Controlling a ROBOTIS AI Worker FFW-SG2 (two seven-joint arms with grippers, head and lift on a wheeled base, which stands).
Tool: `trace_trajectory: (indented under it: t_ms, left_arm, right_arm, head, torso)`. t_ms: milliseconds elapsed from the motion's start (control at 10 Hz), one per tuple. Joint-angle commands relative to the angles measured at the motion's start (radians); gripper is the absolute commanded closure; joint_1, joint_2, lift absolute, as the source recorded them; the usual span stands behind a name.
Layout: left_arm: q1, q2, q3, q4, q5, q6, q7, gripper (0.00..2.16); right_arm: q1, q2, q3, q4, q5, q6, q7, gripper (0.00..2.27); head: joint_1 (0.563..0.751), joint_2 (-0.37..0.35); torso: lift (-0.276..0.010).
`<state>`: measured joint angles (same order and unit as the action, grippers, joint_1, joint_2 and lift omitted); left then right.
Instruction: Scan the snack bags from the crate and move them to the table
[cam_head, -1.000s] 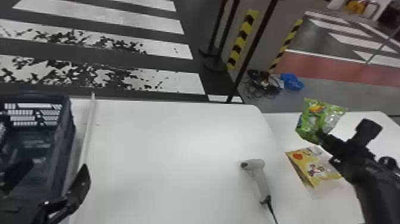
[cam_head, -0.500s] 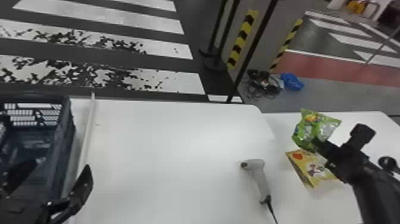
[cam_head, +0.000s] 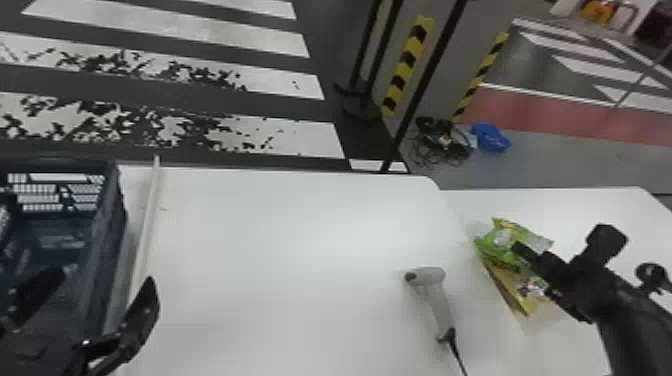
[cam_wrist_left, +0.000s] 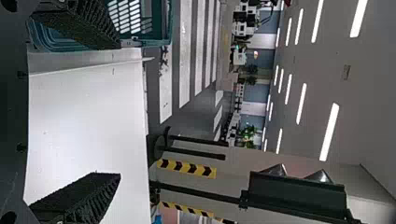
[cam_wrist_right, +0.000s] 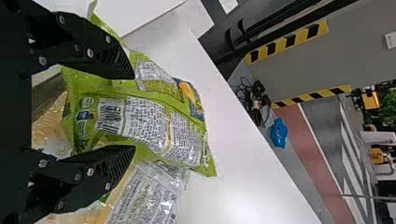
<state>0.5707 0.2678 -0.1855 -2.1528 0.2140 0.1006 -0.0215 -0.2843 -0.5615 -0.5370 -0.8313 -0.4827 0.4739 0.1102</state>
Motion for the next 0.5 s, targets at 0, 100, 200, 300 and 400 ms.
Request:
trace_trajectory:
  t_ms: [0,100,200,300,400]
  left_arm:
    - [0.0,-0.006,-0.003,-0.001,-0.001,0.0,0.0,0.01]
    - [0.0,-0.007,-0.006,-0.002,-0.007,0.0,0.0,0.01]
    - [0.0,-0.009,-0.011,-0.006,-0.016,0.0,0.005,0.01]
    - [0.0,-0.009,-0.011,-0.015,-0.016,0.003,0.008,0.01]
    - [0.0,-0.007,-0.011,-0.025,-0.018,0.006,0.009,0.01]
  right_arm:
    - [0.043,0.002,-0.008,-0.032,-0.033,0.016,-0.001,0.04]
    - [0.122,0.012,-0.018,-0.127,-0.103,0.05,-0.003,0.04]
    - [0.201,0.043,-0.054,-0.244,-0.162,0.108,-0.001,0.04]
    - [0.278,0.091,-0.077,-0.364,-0.189,0.13,-0.001,0.03]
    - [0.34,0.143,-0.083,-0.488,-0.189,0.13,-0.001,0.03]
  head:
    - [0.695,-0.35]
    - [0.695,-0.35]
    - [0.695,-0.35]
    - [0.695,-0.35]
    - [0.695,-0.35]
  torso:
    - [-0.095]
    - [-0.095]
    - [-0.095]
    - [-0.095]
    - [-0.095]
